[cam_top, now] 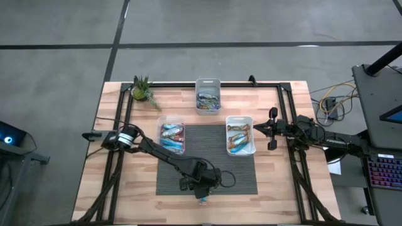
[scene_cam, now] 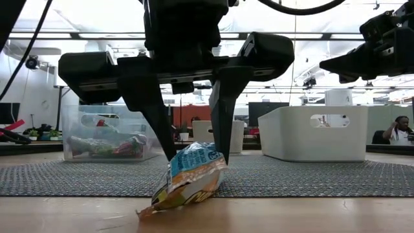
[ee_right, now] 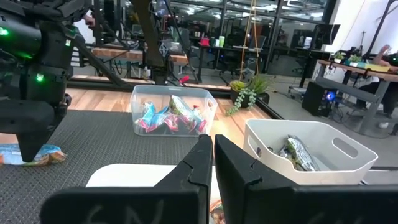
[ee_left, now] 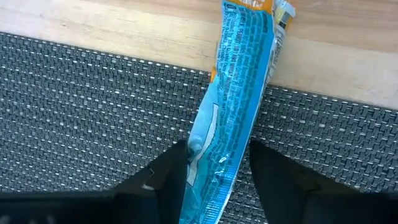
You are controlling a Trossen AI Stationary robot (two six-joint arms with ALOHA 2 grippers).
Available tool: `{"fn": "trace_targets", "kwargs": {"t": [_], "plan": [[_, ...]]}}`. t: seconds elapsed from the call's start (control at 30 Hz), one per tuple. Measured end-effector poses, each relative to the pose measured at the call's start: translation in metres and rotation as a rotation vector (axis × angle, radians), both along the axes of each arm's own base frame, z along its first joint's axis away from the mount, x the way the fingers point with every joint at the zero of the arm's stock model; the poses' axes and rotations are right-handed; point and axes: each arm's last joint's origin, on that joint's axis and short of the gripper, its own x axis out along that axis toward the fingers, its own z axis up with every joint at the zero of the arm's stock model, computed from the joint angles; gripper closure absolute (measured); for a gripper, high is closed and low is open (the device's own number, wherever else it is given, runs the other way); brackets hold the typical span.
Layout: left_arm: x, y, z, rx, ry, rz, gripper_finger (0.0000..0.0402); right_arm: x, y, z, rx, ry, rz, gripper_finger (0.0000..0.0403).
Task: Pick and place Granola Bars by type
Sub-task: Put the yellow granola bar into the white bin
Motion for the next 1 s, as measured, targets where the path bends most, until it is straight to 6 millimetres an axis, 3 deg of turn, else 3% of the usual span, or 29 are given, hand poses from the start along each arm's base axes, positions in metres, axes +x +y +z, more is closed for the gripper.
{"fn": "trace_targets", "kwargs": {"t": [0.73, 1.0], "plan": [[-0.0008, 0.0000, -0.0014, -0.004, 0.010, 0.027, 0.0344, 0.0000, 0.0000, 0.0001, 0.001, 0.000, 0.000, 0.0394], [0.0012, -0.0005, 0.0026, -0.006, -0.001, 0.046, 0.0358, 0.0000, 0.0000, 0.0000, -0.002, 0.000, 0.000, 0.0394]]}}
